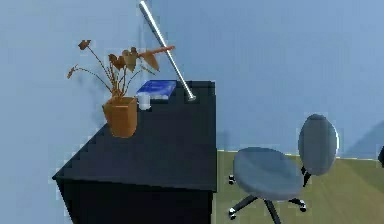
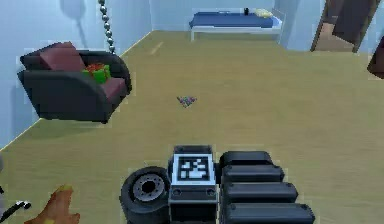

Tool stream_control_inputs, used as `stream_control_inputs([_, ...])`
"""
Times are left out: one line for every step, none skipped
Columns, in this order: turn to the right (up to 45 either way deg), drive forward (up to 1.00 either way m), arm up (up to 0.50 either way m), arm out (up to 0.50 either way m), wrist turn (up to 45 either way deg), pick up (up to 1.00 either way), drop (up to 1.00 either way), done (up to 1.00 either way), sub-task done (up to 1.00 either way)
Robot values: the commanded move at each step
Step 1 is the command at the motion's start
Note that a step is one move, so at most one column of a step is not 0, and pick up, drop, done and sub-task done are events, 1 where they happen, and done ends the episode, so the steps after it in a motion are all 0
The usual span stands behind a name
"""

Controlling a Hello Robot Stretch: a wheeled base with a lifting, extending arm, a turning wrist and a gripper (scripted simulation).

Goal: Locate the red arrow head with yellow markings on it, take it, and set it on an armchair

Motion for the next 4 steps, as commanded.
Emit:
stream_control_inputs([45.0,0.0,0.0,0.0,0.0,0.0,0.0,0.0,0.0])
stream_control_inputs([30.0,0.0,0.0,0.0,0.0,0.0,0.0,0.0,0.0])
stream_control_inputs([0.0,1.0,0.0,0.0,0.0,0.0,0.0,0.0,0.0])
stream_control_inputs([0.0,1.0,0.0,0.0,0.0,0.0,0.0,0.0,0.0])
